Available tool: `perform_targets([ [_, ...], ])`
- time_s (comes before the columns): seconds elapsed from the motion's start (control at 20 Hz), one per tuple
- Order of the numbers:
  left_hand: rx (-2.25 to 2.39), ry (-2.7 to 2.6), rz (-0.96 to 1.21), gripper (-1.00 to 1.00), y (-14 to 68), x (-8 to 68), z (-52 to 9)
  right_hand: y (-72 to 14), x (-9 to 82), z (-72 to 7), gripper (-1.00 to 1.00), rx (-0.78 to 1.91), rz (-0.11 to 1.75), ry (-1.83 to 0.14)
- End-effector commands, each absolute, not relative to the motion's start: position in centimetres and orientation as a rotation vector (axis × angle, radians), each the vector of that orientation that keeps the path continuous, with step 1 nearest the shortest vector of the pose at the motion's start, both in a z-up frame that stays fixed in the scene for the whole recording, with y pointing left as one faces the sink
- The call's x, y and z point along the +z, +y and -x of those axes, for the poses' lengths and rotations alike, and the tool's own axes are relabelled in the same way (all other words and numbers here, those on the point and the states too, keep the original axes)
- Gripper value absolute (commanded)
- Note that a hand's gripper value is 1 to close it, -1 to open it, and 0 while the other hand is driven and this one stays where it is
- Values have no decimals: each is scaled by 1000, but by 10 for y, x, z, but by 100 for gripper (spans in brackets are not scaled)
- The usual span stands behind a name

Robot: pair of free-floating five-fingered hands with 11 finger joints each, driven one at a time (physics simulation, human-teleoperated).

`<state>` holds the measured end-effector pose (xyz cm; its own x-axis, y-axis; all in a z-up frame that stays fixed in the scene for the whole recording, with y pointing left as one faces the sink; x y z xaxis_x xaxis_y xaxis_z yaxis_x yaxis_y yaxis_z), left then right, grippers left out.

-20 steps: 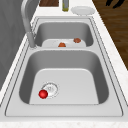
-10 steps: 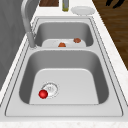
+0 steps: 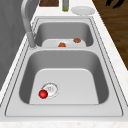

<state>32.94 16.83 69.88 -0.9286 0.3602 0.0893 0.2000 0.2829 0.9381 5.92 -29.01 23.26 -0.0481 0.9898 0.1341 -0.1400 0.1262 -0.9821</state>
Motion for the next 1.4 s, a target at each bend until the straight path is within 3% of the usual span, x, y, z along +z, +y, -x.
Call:
perform_targets([
  [0.0,1861,2341,-512,-100,171,696,-307,-290,233,-59,0,1215,985,-1208],
  [1.35,2107,2167,-562,-100,184,713,-93,-290,233,-59,0,1215,985,-1208],
])
